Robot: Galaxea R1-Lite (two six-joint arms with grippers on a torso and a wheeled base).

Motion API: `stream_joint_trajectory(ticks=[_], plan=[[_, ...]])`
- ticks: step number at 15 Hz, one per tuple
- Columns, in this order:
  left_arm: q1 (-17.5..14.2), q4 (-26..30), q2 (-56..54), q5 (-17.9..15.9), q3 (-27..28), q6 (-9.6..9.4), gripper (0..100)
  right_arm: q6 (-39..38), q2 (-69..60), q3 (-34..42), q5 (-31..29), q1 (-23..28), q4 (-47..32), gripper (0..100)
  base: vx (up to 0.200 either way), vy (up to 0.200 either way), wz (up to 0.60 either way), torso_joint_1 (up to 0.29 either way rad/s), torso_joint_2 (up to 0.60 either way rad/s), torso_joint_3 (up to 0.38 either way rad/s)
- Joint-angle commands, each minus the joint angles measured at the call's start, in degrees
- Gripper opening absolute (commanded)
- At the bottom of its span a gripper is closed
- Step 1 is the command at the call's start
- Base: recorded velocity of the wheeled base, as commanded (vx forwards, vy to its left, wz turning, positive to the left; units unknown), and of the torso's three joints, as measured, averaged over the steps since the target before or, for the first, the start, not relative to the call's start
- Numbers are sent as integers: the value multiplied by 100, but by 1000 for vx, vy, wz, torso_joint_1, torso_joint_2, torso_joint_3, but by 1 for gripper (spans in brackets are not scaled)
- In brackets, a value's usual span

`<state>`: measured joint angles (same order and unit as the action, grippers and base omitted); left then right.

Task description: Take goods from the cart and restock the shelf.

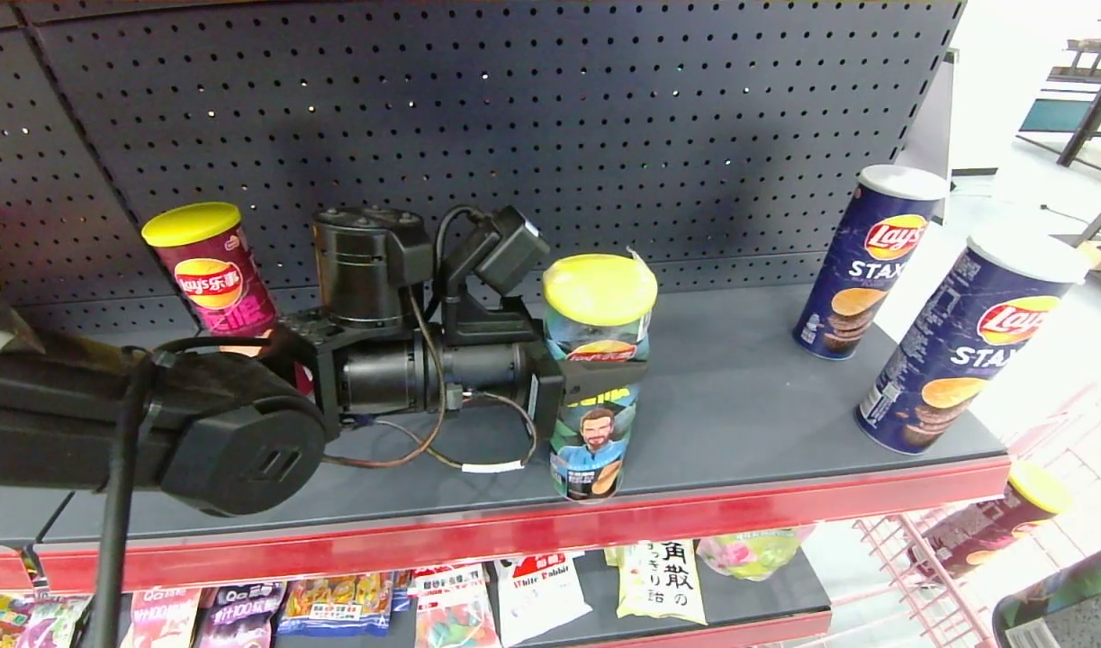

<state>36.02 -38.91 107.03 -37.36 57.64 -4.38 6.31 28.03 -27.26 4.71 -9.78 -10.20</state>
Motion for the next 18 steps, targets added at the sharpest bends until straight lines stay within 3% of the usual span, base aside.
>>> stream_joint_trajectory(ticks=[1, 6, 10, 13, 18], plan=[[-8, 15, 37, -25, -7, -55, 100, 1, 36, -8, 4, -7, 1, 0, 0, 0, 0, 0, 0, 0], [-43, -117, -33, 80, -227, -90, 100, 28, 581, -412, 373, -51, 1, 0, 0, 0, 0, 0, 0, 0], [-201, -389, -253, 608, -701, -72, 100, 54, 1680, -1229, 795, -253, 10, 0, 0, 0, 0, 0, 0, 0], [-386, -354, -868, 625, -1290, -72, 100, 89, 2638, -1941, 795, -1079, 18, 0, 0, 0, 0, 0, 0, 0], [-421, -248, -1492, 766, -1879, -72, 100, 107, 3833, -2750, 777, -1554, 300, 0, 0, 0, 0, 0, 0, 0]])
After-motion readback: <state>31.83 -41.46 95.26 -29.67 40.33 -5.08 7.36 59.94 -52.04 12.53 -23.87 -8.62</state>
